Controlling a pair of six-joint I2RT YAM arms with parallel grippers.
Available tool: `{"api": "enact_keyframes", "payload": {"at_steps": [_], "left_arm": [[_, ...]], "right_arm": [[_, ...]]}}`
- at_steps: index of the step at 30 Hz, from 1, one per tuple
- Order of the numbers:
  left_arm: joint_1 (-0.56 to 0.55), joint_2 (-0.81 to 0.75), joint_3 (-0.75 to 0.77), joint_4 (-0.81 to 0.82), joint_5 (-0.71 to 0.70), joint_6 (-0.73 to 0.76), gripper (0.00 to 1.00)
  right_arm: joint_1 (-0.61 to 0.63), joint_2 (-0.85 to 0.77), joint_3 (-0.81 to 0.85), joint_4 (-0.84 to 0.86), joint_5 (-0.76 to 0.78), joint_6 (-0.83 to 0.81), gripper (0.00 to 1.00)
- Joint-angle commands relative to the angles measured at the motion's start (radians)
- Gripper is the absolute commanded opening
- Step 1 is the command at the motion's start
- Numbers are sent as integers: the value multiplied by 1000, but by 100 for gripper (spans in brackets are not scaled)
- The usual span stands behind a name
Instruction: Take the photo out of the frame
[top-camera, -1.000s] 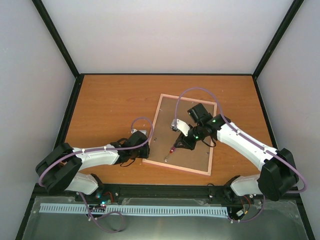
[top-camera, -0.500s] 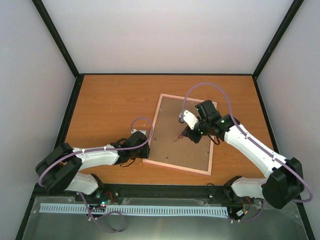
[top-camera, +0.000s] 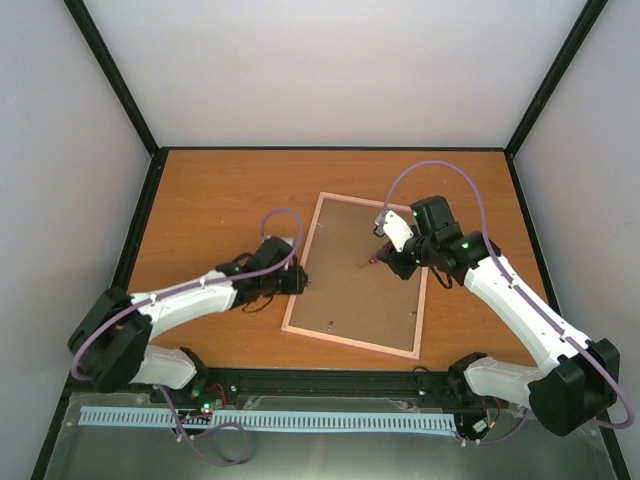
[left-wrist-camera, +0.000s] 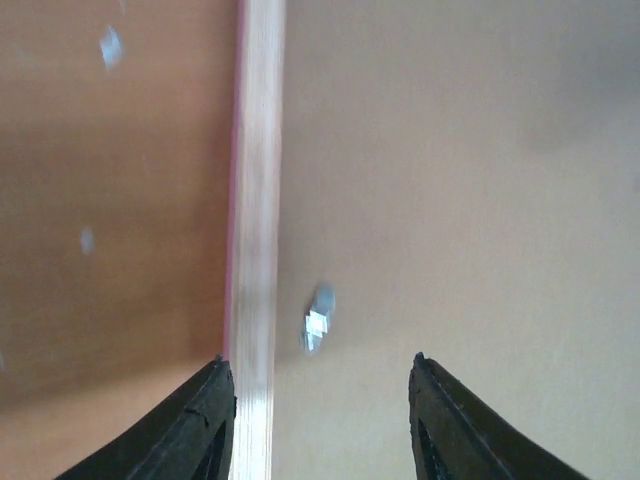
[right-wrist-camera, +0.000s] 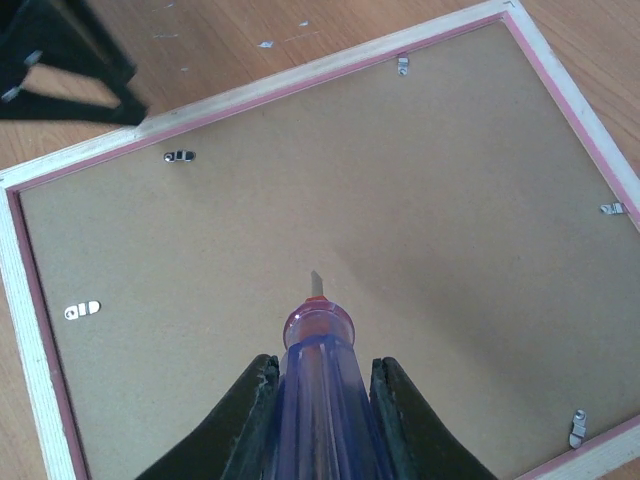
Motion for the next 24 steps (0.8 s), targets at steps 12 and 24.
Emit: {"api": "enact_keyframes", "payload": {"at_steps": [12, 24], "left_arm": [[192, 458, 446, -21, 35, 202, 48], [207, 656, 580, -95, -24, 171, 24]], "right_arm": [[-24, -81, -4, 1, -35, 9, 3], [-28, -80, -16, 19, -66, 16, 3]]}}
